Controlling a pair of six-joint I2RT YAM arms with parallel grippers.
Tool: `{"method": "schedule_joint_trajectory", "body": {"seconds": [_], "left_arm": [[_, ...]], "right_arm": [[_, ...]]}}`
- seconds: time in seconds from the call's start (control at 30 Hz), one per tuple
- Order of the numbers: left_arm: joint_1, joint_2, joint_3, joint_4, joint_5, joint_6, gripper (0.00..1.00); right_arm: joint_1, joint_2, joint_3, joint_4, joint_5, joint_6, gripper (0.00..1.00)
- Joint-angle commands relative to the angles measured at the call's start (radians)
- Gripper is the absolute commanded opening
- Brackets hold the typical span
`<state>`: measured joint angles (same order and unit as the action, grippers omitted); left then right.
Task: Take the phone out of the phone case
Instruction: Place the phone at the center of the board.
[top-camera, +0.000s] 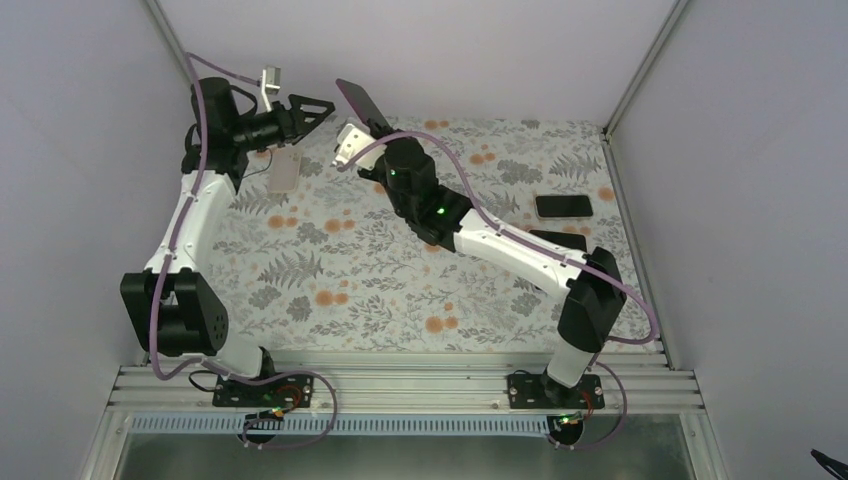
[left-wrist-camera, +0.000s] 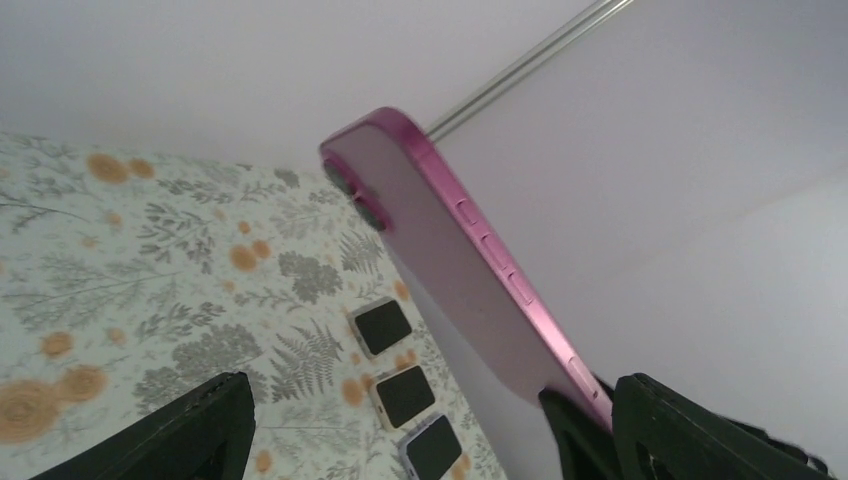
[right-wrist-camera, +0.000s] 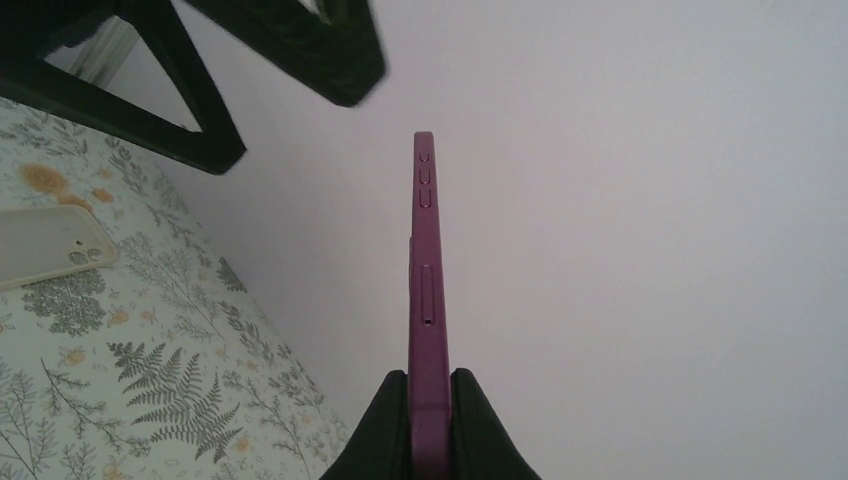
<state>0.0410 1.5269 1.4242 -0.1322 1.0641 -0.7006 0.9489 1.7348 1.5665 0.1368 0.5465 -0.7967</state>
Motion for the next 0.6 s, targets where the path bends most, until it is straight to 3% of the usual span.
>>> {"method": "schedule_joint_trajectory", "body": {"seconds": [0.0,0.3,0.57], "left_arm": [[-0.048,-0.013,-0.023,0.091,-0.067,-0.117,0.89],[-0.131,-0.014,-0.075,0.156,-0.104,-0.175,0.86],[-0.14,0.005,-0.093,0.164,-0.099,-0.19,0.59]], "right_arm": [[0.025,0.006,-0.027,0.144,0.062,-0.065,0.04],[0.067,0.009,-0.102,0.215,0.101,-0.118,0.04],[0.107,0.036,-0.17,0.35,0.17,-0.234,0.04]]}}
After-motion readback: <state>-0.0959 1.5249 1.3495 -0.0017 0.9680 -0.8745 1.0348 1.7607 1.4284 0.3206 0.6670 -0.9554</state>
